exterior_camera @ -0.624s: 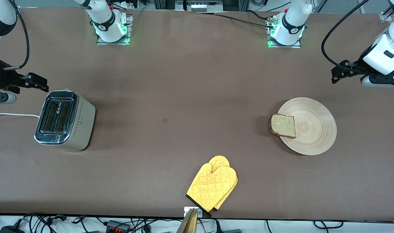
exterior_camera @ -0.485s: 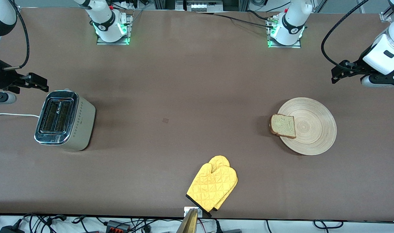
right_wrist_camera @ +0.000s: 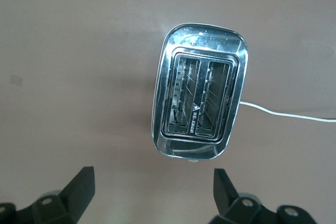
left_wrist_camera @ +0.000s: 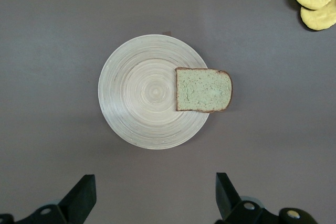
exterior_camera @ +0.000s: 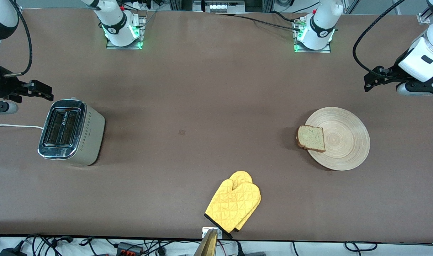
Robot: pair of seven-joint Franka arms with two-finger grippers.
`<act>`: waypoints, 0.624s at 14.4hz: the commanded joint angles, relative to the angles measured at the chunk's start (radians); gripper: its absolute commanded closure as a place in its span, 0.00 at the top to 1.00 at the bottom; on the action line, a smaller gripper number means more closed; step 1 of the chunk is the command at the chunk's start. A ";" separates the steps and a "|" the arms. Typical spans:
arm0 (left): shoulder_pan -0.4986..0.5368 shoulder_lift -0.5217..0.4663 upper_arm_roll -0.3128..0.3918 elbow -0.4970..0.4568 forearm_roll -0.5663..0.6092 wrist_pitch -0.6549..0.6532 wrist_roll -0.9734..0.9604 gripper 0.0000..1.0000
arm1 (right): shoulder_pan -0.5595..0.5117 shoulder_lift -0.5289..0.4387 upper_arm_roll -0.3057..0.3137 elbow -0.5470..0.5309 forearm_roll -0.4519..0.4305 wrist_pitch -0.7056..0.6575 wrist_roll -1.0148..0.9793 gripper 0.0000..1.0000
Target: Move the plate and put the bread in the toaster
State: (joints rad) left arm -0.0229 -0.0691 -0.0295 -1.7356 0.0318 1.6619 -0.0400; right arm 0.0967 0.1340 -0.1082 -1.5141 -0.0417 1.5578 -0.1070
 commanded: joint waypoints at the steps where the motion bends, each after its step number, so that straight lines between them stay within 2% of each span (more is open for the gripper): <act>1: 0.001 0.011 -0.010 0.027 0.014 -0.037 -0.014 1.00 | 0.000 -0.001 0.001 0.012 0.000 -0.005 0.010 1.00; 6: -0.006 0.020 -0.012 0.031 0.013 -0.091 -0.009 1.00 | -0.002 0.000 0.001 0.012 0.000 -0.008 0.010 1.00; 9: 0.003 0.064 -0.009 0.044 0.013 -0.096 0.003 1.00 | -0.003 -0.001 0.001 0.012 0.000 -0.010 0.010 1.00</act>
State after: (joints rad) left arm -0.0275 -0.0485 -0.0351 -1.7350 0.0318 1.5902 -0.0400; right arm 0.0957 0.1340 -0.1088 -1.5141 -0.0418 1.5578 -0.1070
